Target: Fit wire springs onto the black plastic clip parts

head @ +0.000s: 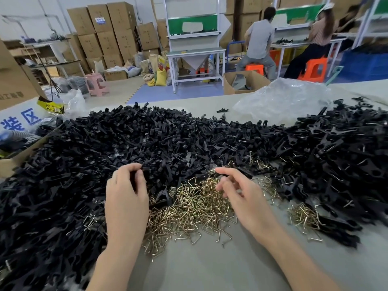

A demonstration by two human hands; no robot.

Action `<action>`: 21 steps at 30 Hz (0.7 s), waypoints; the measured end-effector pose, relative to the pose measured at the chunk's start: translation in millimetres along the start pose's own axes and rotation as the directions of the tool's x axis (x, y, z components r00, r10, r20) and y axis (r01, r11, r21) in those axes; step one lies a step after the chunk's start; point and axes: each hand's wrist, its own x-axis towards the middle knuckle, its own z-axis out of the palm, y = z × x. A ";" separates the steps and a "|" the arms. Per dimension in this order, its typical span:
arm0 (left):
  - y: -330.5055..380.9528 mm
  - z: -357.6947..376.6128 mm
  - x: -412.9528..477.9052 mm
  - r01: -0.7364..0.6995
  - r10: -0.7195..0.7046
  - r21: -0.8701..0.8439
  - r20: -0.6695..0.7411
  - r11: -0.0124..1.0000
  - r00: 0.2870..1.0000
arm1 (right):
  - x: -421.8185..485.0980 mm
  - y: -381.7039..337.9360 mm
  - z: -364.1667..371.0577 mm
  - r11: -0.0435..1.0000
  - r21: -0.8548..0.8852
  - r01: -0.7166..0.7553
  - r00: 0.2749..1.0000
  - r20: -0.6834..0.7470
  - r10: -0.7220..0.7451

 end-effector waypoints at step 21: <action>64.9 17.4 -34.2 0.552 -0.104 -0.775 0.549 0.309 0.829 | -7.6 -25.4 9.6 0.961 0.277 0.001 1.000 0.027 -0.008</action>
